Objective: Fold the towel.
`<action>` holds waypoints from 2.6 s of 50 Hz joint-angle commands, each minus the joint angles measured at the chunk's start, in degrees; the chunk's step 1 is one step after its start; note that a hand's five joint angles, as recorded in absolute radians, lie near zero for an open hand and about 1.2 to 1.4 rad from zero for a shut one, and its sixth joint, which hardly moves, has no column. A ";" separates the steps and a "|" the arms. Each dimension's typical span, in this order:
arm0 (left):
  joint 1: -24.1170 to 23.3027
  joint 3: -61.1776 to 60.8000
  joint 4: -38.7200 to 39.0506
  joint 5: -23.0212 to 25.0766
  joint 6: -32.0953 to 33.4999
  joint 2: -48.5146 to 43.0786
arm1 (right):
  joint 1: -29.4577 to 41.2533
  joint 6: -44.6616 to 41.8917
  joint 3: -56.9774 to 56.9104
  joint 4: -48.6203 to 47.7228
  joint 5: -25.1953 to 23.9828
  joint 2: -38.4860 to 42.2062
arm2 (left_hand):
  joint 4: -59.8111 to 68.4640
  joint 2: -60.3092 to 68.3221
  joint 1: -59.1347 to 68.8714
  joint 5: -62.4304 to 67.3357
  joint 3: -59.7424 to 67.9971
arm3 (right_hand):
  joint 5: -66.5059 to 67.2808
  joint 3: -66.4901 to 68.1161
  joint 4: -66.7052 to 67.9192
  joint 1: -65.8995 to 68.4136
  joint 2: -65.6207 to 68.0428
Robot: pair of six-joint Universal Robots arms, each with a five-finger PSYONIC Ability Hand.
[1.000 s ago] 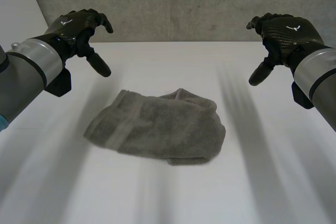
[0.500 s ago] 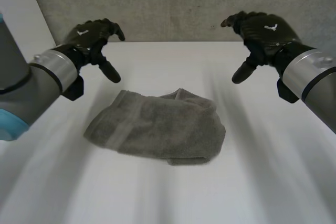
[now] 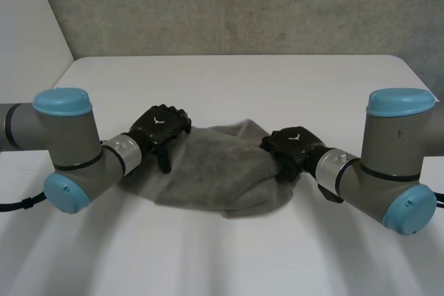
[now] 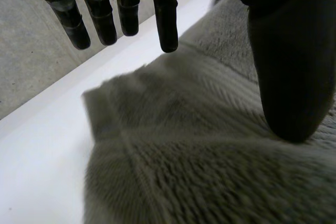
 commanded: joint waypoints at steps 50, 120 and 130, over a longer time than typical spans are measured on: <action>-8.15 -7.34 0.17 4.91 0.45 4.50 | 9.94 -27.98 7.70 21.35 -4.47 -11.02 | 11.78 11.66 11.79 11.89 11.85 | 14.40 17.05 13.78 12.93 14.21; -1.29 -23.16 9.31 -7.31 -7.72 22.95 | 9.24 -13.39 -9.18 0.61 18.82 -5.92 | 22.04 21.92 22.06 22.15 22.12 | -38.53 -35.88 -39.15 -40.00 -38.72; -0.06 -15.96 9.58 -7.22 -7.89 22.69 | 8.45 -13.92 -16.83 2.01 12.05 -0.21 | 10.27 10.15 10.28 10.38 10.34 | -36.84 -34.19 -37.47 -38.31 -37.03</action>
